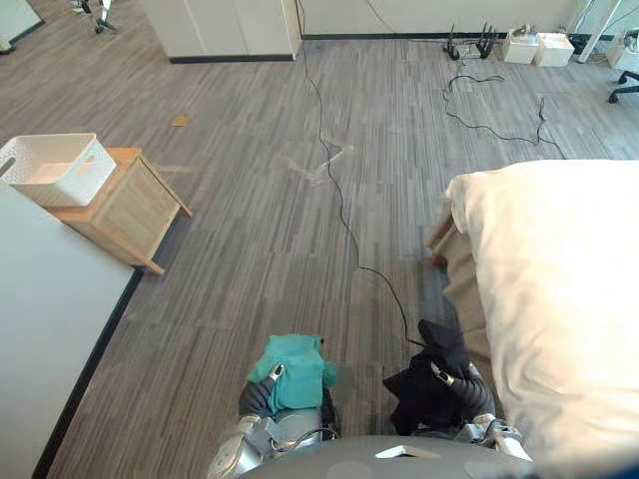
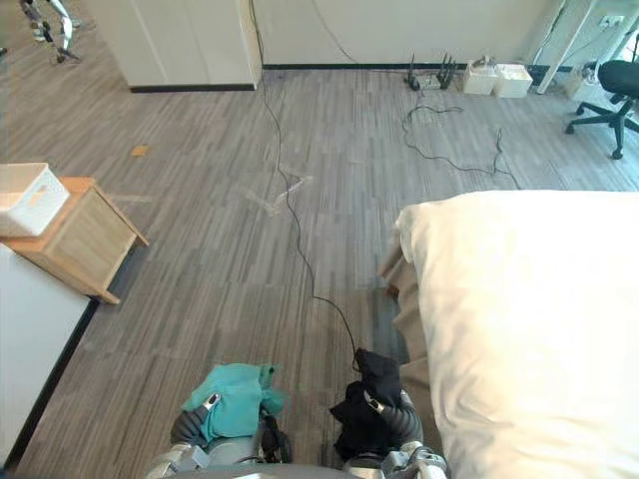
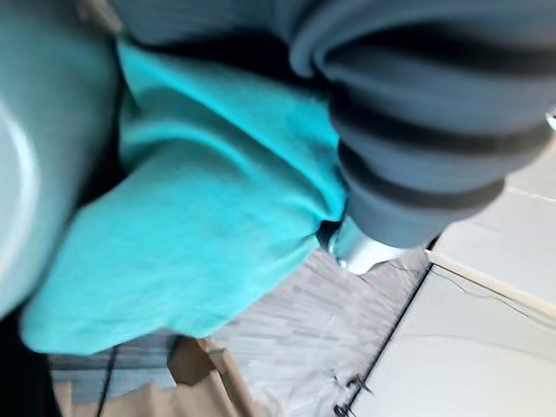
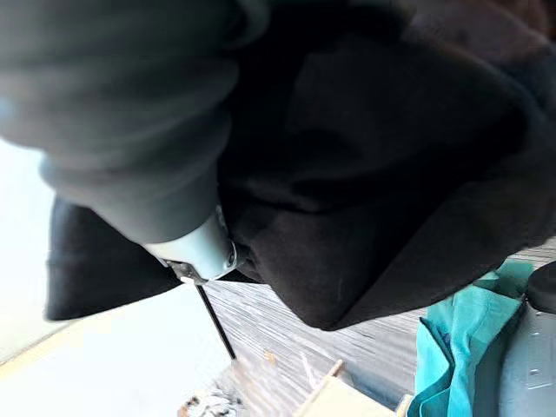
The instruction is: Tidy the bed and pick cloth on bed and put in laundry
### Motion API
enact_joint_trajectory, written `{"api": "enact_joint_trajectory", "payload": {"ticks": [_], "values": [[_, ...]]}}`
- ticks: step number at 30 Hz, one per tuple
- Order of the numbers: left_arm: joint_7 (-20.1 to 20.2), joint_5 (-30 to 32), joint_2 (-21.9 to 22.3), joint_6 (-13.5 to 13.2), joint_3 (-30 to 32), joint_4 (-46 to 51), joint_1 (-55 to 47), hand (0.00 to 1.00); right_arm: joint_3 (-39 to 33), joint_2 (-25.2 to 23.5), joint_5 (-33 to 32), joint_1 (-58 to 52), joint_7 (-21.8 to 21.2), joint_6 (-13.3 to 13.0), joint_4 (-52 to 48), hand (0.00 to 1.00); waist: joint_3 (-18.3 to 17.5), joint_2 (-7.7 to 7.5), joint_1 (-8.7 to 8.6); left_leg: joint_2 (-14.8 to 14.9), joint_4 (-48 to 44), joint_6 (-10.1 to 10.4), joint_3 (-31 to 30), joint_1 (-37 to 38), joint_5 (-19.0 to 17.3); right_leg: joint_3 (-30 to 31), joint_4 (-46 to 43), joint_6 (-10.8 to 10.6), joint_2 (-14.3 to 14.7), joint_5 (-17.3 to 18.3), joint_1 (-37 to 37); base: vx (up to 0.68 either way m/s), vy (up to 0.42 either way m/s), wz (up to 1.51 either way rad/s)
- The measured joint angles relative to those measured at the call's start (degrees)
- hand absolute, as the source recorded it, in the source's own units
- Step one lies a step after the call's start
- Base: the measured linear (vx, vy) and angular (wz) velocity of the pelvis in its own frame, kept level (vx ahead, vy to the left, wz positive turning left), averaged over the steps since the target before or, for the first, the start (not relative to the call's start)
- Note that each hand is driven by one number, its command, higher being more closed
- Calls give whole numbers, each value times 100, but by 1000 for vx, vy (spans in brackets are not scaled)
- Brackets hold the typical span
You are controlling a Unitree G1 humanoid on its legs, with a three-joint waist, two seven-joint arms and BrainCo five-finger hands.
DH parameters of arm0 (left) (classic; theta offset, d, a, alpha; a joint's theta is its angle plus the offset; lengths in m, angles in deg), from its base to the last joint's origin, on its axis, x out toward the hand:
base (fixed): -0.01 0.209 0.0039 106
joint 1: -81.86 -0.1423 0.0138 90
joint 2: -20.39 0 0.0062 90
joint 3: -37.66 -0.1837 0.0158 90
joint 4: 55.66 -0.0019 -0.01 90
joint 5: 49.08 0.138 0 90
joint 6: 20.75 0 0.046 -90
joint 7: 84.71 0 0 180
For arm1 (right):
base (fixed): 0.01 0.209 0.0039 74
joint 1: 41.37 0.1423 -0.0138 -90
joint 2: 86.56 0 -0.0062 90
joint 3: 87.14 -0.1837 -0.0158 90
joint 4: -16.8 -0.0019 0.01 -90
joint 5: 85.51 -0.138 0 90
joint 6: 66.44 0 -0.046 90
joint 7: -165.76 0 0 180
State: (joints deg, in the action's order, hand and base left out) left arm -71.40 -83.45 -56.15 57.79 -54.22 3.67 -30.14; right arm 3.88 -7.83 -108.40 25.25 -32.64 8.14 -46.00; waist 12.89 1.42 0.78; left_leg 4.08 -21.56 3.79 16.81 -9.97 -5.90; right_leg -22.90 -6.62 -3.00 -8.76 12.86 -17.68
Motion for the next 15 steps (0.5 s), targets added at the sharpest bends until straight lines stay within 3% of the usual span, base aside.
{"api": "enact_joint_trajectory", "payload": {"ticks": [1, 2, 3, 5, 7, 9, 10, 11, 12, 14, 15], "values": [[2, 0, 2, 3, -51, 0, -9, 100, -18, 9, 69, -18, -11, -2, 49, 100, -30, 78, 11, 32, 393, -22, -12, 17, 160, -3, 50, -6, 70, 2, -39, 128, 221, 5], [0, -4, -13, -7, -69, -31, -30, 100, -13, -3, 174, 15, -19, 6, 222, 100, -18, 77, 51, 11, 504, -465, 54, 105, 364, 15, 95, -80, 56, 52, -117, 124, 201, 1], [3, -13, -37, 4, -5, -40, -28, 100, 44, -32, 316, 64, -35, 12, 305, 100, -90, -58, 90, -182, 513, -543, 187, 183, 201, 65, 137, -79, -141, 206, -189, 101, 161, -3], [9, -29, -43, 2, 4, -36, -9, 100, 126, -3, 417, 67, -83, 16, 301, 100, -158, -174, 154, -299, 386, -664, 331, 183, -45, 232, 130, -2, -291, 312, -177, 183, 148, -20], [17, -42, -49, 45, -18, -44, -23, 100, 133, 16, 460, 18, -105, 36, 310, 100, -308, -196, 173, -439, 326, -875, 387, 212, -264, 495, -372, 16, -458, 264, -5, 265, 178, -14], [59, -39, -59, 207, -70, -27, -16, 100, 118, 30, 475, 28, -108, 89, 311, 100, -453, -173, 21, -582, 446, -992, 304, 444, -392, 975, -2209, -454, -753, -24, 784, 295, 210, 24], [60, -38, -80, 223, -85, -24, -15, 100, 126, 25, 487, 56, -117, 98, 312, 100, -426, -222, 18, -649, 564, -1022, 299, 604, -413, 1139, -2903, -581, -869, -247, 1105, 291, 204, 11], [58, -26, -171, 245, -120, -1, -17, 100, 135, 2, 525, 70, -153, 111, 316, 100, -361, -297, -1, -781, 821, -1027, 229, 961, -425, 1327, -4127, -664, -1071, -752, 1604, 317, 194, 20], [47, 3, -248, 299, -172, 5, -8, 100, 135, -9, 526, 0, -190, 138, 320, 100, -353, -324, -83, -866, 1074, -1016, 89, 1332, -429, 1257, -5020, -515, -1177, -688, 1961, 262, 149, 28], [24, -1, -324, 359, -218, 12, -38, 100, 133, -7, 526, -127, -249, 101, 279, 100, -357, -330, -173, -875, 1363, -969, -68, 1727, -446, 1088, -5459, -297, -1106, -482, 2297, 237, 85, 37], [5, -8, -364, 361, -265, 18, -5, 100, 134, -7, 525, -229, -290, 64, 176, 100, -363, -330, -228, -875, 1516, -943, -175, 1905, -464, 929, -5378, -301, -1013, -318, 2632, 331, 70, 56]]}}
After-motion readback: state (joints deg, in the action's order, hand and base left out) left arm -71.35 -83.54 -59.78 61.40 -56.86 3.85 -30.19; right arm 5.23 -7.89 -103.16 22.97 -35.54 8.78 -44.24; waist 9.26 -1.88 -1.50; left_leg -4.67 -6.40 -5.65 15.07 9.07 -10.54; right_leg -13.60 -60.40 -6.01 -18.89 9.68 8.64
